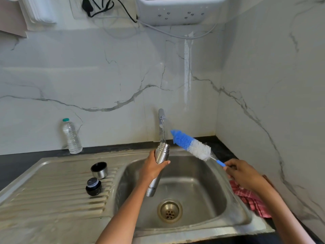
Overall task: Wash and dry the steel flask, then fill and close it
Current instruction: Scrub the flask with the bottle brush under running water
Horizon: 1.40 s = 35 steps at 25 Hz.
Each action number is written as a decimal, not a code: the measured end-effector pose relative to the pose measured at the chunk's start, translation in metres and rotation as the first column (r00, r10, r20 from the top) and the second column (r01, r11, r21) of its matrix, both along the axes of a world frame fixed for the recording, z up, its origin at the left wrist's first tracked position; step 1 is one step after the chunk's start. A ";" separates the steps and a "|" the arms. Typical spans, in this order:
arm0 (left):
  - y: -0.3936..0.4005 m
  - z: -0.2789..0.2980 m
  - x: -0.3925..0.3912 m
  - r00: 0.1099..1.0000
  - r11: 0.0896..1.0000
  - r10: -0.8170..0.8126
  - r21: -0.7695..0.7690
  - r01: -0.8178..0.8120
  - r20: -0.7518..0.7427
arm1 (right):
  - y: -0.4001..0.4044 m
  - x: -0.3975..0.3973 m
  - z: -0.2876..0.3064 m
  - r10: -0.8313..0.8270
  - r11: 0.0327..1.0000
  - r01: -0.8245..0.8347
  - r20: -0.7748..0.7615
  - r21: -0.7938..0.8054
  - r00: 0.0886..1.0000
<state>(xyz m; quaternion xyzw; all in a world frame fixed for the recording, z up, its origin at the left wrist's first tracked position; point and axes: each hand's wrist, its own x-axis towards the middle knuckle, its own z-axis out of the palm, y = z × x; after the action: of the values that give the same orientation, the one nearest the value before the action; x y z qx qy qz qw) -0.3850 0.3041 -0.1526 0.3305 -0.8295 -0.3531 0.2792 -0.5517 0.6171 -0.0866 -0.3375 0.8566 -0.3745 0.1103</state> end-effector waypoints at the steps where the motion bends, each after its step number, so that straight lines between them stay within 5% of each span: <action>1: -0.002 -0.002 -0.005 1.000 1.000 0.012 0.025 -0.012 -0.022 | 0.003 0.003 0.001 0.018 1.000 -0.018 -0.021 0.003 1.000; 7: -0.023 -0.005 -0.027 0.998 0.998 0.038 0.058 -0.035 -0.044 | 0.011 0.007 0.003 0.059 0.998 -0.057 -0.117 0.016 0.991; 15: -0.048 0.009 -0.022 0.999 0.995 0.014 -0.104 -0.010 0.045 | 0.009 0.006 0.000 0.085 0.996 -0.075 -0.295 0.047 0.952; 26: -0.047 0.024 -0.025 0.985 0.970 0.007 -0.240 0.035 0.170 | 0.018 0.002 0.009 0.075 0.995 -0.050 -0.307 0.088 0.949; 35: -0.030 0.004 0.018 0.994 0.996 0.090 0.015 -0.090 -0.054 | -0.028 0.004 0.000 0.060 0.995 -0.026 -0.394 0.092 0.917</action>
<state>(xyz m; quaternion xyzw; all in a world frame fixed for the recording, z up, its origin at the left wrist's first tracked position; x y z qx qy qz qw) -0.3670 0.2746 -0.1488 0.3595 -0.8035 -0.3545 0.3153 -0.5474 0.5887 -0.0870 -0.4199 0.8688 -0.2591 -0.0428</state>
